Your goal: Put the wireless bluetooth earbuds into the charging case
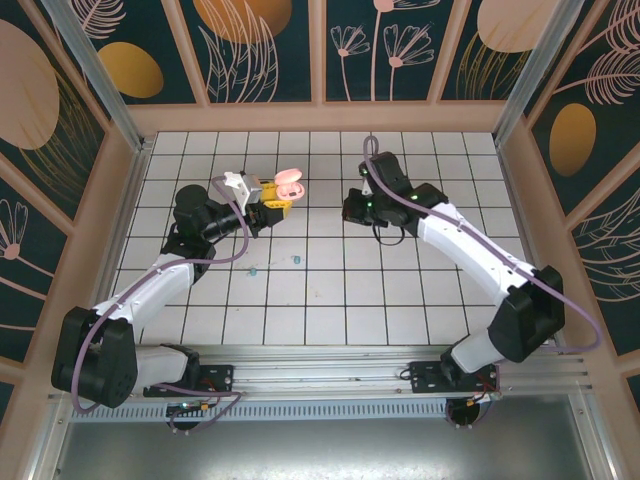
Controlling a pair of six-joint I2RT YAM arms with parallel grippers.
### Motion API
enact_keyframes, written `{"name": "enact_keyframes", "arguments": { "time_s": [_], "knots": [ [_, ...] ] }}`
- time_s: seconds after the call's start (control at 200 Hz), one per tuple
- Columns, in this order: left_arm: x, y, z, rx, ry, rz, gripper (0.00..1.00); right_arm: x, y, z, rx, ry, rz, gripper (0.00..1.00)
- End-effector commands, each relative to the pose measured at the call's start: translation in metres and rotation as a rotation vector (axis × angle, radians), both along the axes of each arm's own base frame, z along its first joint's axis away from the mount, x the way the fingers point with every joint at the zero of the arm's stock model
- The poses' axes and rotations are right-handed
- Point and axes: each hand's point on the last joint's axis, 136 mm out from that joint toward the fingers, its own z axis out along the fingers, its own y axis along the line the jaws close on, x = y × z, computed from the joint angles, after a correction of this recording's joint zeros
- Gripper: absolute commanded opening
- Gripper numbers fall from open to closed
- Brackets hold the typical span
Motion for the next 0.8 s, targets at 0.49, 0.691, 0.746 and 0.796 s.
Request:
{"name": "enact_keyframes", "arguments": {
  "time_s": [0.49,0.691,0.746,0.796],
  "knots": [
    [0.005,0.002,-0.002,0.004,-0.057,0.027,0.15,-0.049,0.060,0.115,0.168,-0.222,0.315,0.01],
    [0.004,0.002,-0.005,0.014,-0.056,0.030,0.15,-0.042,0.086,0.121,0.131,-0.238,0.352,0.01],
    [0.004,0.002,-0.005,0.014,-0.057,0.031,0.15,-0.037,0.090,0.118,0.116,-0.235,0.348,0.01],
    [0.003,0.002,-0.004,0.017,-0.061,0.032,0.15,-0.033,0.093,0.115,0.103,-0.228,0.346,0.01]
  ]
}}
